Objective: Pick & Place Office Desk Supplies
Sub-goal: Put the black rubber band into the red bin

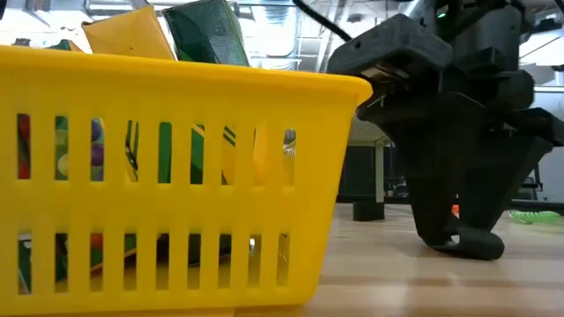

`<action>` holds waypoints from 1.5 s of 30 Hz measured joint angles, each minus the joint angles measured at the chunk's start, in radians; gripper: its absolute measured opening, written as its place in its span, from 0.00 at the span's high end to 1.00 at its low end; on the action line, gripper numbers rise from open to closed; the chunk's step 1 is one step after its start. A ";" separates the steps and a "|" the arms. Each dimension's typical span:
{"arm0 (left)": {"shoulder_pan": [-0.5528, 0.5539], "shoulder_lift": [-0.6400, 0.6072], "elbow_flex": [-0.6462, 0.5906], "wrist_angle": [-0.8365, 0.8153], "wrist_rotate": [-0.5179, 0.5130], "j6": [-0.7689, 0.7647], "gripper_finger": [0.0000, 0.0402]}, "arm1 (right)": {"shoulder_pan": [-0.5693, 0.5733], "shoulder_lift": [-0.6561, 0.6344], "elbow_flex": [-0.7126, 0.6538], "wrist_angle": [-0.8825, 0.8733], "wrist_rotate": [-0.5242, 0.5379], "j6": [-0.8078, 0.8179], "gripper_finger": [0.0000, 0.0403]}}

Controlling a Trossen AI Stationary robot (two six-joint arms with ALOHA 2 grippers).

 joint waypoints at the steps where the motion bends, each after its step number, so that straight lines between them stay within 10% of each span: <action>1: 0.000 0.000 0.000 0.000 0.000 0.000 0.42 | 0.003 -0.006 0.000 -0.010 0.011 0.007 0.50; 11: 0.000 0.000 0.000 -0.001 0.000 0.000 0.42 | 0.004 -0.023 0.006 0.042 0.049 -0.063 0.97; 26: 0.021 0.023 0.000 0.000 -0.052 0.016 0.45 | 0.022 -0.040 0.575 -0.302 0.433 -0.343 0.99; 45: 0.229 0.267 0.000 0.346 -0.011 0.012 0.42 | -0.079 -0.040 0.771 -0.163 0.460 -0.652 1.00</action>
